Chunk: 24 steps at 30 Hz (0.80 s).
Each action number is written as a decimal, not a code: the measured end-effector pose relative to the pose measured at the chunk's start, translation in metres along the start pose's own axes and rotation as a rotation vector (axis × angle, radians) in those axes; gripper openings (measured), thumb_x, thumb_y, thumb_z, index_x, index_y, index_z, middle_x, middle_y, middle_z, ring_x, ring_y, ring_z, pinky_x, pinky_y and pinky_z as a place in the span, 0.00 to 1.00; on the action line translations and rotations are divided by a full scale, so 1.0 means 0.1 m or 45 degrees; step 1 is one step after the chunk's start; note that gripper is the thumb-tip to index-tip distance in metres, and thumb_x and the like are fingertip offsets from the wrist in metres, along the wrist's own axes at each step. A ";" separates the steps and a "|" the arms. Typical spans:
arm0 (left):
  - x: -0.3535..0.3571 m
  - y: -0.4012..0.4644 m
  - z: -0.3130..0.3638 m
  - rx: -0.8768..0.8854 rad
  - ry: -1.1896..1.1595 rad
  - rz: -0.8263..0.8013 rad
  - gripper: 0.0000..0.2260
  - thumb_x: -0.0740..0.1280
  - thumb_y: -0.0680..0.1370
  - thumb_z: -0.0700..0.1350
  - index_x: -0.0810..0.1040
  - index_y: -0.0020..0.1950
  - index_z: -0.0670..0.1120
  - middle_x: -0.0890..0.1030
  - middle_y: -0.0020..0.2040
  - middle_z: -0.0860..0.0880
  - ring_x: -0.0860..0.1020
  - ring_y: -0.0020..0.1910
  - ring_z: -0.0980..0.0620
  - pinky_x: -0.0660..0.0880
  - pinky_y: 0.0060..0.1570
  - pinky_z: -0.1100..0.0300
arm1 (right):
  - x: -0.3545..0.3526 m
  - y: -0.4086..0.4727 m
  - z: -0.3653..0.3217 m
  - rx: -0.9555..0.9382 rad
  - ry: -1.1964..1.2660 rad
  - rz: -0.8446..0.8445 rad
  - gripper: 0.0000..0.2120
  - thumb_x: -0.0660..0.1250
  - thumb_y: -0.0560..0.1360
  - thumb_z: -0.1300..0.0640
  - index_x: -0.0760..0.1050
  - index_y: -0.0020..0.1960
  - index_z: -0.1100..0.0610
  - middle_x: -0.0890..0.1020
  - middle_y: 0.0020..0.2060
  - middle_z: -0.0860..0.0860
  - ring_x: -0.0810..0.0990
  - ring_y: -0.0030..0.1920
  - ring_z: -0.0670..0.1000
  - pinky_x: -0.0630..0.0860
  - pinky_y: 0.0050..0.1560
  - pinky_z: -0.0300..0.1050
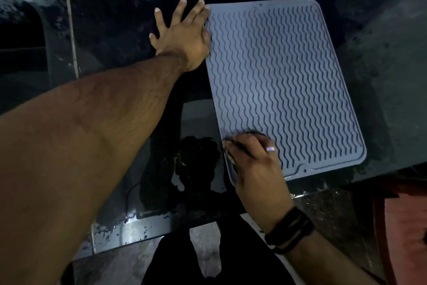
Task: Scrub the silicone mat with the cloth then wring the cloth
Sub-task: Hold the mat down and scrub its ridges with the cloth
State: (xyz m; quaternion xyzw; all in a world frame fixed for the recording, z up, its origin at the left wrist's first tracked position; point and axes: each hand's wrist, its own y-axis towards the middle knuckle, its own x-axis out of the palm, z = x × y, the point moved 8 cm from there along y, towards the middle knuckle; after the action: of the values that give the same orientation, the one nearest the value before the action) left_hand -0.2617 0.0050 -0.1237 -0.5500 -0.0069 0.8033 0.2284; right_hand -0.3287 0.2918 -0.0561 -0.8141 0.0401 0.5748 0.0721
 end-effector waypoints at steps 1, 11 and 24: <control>0.00 -0.01 0.00 -0.005 -0.007 0.004 0.27 0.51 0.87 0.57 0.53 0.87 0.66 0.45 0.89 0.61 0.36 0.88 0.39 0.48 0.74 0.18 | -0.01 -0.02 0.00 -0.001 0.016 0.016 0.18 0.63 0.71 0.65 0.80 0.59 0.58 0.79 0.57 0.51 0.73 0.59 0.58 0.75 0.61 0.50; -0.03 -0.04 0.03 0.008 -0.017 0.029 0.27 0.52 0.88 0.56 0.53 0.88 0.65 0.46 0.89 0.62 0.36 0.88 0.42 0.46 0.75 0.19 | -0.01 -0.21 0.01 -0.008 0.024 -0.016 0.21 0.61 0.68 0.67 0.80 0.59 0.58 0.79 0.57 0.51 0.72 0.60 0.57 0.74 0.62 0.48; -0.03 -0.04 0.02 -0.012 -0.017 0.022 0.27 0.52 0.88 0.57 0.53 0.88 0.65 0.46 0.89 0.61 0.36 0.88 0.39 0.47 0.74 0.18 | 0.02 -0.33 0.06 0.042 0.080 -0.068 0.22 0.70 0.65 0.72 0.81 0.57 0.58 0.79 0.56 0.51 0.73 0.59 0.57 0.76 0.60 0.49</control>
State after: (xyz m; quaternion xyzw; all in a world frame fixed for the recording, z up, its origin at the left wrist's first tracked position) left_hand -0.2614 0.0084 -0.1190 -0.5457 -0.0074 0.8089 0.2187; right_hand -0.3282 0.3257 -0.0575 -0.8313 0.0300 0.5461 0.0995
